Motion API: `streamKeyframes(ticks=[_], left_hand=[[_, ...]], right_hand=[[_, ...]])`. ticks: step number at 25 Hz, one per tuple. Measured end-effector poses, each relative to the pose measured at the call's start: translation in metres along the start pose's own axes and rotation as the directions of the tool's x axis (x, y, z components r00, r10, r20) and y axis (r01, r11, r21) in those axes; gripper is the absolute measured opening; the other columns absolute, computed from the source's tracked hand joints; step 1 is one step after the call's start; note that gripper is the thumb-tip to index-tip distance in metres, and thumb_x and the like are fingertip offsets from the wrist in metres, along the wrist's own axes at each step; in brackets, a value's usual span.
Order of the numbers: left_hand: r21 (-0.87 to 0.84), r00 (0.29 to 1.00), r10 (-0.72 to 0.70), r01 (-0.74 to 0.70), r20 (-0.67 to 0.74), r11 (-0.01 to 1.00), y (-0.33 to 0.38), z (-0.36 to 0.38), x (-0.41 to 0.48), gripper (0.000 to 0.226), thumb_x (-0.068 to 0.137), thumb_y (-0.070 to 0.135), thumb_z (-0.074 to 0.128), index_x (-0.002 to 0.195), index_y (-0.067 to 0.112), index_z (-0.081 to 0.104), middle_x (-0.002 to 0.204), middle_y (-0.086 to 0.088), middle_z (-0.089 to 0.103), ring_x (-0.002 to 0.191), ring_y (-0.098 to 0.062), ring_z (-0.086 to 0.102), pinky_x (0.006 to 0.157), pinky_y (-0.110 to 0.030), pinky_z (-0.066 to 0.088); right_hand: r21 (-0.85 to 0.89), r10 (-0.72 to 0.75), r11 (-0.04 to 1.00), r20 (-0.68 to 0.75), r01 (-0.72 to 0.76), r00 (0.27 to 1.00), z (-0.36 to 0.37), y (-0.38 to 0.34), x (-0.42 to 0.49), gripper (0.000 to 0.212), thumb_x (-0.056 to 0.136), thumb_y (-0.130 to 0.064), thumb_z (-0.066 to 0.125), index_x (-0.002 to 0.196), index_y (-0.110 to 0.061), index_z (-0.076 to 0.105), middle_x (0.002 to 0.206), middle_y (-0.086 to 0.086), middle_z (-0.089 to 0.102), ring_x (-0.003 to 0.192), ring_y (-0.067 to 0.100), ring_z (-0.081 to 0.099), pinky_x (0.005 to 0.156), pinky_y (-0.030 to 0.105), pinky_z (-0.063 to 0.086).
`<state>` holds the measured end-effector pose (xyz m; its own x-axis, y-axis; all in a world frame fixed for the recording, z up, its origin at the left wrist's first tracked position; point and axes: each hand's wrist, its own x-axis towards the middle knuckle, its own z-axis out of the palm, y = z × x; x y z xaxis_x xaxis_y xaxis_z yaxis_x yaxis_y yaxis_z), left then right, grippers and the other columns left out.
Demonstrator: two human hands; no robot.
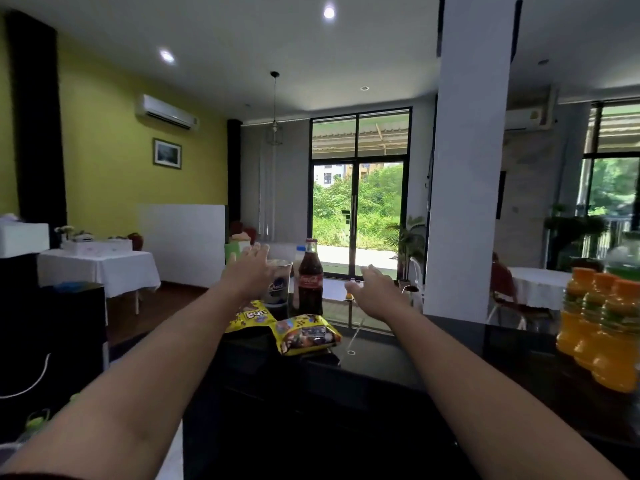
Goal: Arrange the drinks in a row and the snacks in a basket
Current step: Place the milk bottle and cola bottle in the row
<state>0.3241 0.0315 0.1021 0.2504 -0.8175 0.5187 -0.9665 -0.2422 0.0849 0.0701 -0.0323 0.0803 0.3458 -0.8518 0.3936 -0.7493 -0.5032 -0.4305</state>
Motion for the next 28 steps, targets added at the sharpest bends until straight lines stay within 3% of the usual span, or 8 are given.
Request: streamKeyframes(ticks=[6, 9, 12, 16, 19, 23, 28], left_hand=[[-0.043, 0.991, 0.131, -0.132, -0.023, 0.99, -0.032, 0.023, 0.053, 0.059, 0.097, 0.04, 0.042, 0.148, 0.017, 0.024, 0.156, -0.006, 0.026, 0.144, -0.023, 0.023, 0.116, -0.048, 0.021], [-0.002, 0.983, 0.184, -0.184, 0.024, 0.983, -0.034, 0.036, 0.083, 0.058, 0.098, 0.043, 0.039, 0.148, 0.017, 0.025, 0.156, -0.007, 0.027, 0.143, -0.024, 0.024, 0.115, -0.048, 0.023], [-0.033, 0.973, 0.23, -0.229, 0.026, 0.973, -0.028, 0.048, 0.104, 0.056, 0.099, 0.041, 0.04, 0.147, 0.016, 0.027, 0.154, -0.009, 0.031, 0.141, -0.024, 0.029, 0.112, -0.047, 0.029], [-0.181, 0.956, 0.286, -0.293, -0.06, 0.939, -0.012, 0.065, 0.12, 0.054, 0.098, 0.041, 0.039, 0.148, 0.028, 0.024, 0.153, -0.003, 0.035, 0.136, -0.026, 0.038, 0.107, -0.049, 0.034], [-0.279, 0.946, 0.31, -0.323, -0.089, 0.904, 0.003, 0.075, 0.128, 0.043, 0.096, 0.041, 0.04, 0.138, 0.029, 0.04, 0.138, -0.003, 0.052, 0.115, -0.021, 0.054, 0.091, -0.039, 0.046], [-0.504, 0.984, 0.175, -0.173, -0.045, 0.846, 0.019, 0.076, 0.131, 0.024, 0.088, 0.039, 0.056, 0.109, 0.029, 0.051, 0.105, -0.001, 0.062, 0.089, -0.02, 0.06, 0.081, -0.042, 0.053], [-0.494, 0.975, 0.177, -0.222, -0.136, 0.841, 0.039, 0.062, 0.11, 0.017, 0.088, 0.03, 0.061, 0.099, 0.026, 0.049, 0.099, -0.001, 0.064, 0.084, -0.019, 0.058, 0.065, -0.03, 0.044]], right_hand=[[0.332, 0.034, 0.943, -0.05, -0.015, 0.998, 0.034, -0.055, 0.057, 0.063, 0.094, -0.042, 0.054, 0.147, -0.014, 0.034, 0.15, 0.011, 0.041, 0.133, 0.03, 0.042, 0.106, 0.045, 0.04], [0.545, 0.058, 0.839, -0.094, 0.002, 0.994, 0.048, -0.078, 0.078, 0.051, 0.092, -0.035, 0.059, 0.138, -0.019, 0.044, 0.129, 0.009, 0.058, 0.107, 0.025, 0.059, 0.093, 0.044, 0.051], [0.555, 0.076, 0.831, -0.169, 0.031, 0.983, 0.059, -0.089, 0.09, 0.034, 0.092, -0.026, 0.057, 0.125, -0.022, 0.051, 0.101, 0.0, 0.063, 0.08, 0.012, 0.059, 0.077, 0.036, 0.053], [0.54, 0.097, 0.841, -0.215, 0.035, 0.972, 0.065, -0.084, 0.098, 0.025, 0.092, -0.026, 0.059, 0.116, -0.022, 0.052, 0.087, -0.01, 0.056, 0.087, 0.017, 0.06, 0.086, 0.047, 0.054], [0.553, 0.119, 0.833, -0.216, 0.021, 0.969, 0.058, -0.079, 0.096, 0.025, 0.089, -0.024, 0.062, 0.112, -0.023, 0.052, 0.089, -0.008, 0.057, 0.084, 0.015, 0.059, 0.084, 0.046, 0.056], [0.468, 0.133, 0.883, -0.211, -0.019, 0.968, 0.038, -0.073, 0.085, 0.026, 0.085, -0.022, 0.067, 0.103, -0.025, 0.049, 0.096, -0.005, 0.056, 0.087, 0.015, 0.059, 0.081, 0.04, 0.057], [0.447, 0.159, 0.894, -0.259, -0.027, 0.953, 0.01, -0.064, 0.06, 0.032, 0.086, -0.018, 0.069, 0.114, -0.012, 0.054, 0.108, 0.004, 0.059, 0.1, 0.022, 0.058, 0.088, 0.04, 0.053]])
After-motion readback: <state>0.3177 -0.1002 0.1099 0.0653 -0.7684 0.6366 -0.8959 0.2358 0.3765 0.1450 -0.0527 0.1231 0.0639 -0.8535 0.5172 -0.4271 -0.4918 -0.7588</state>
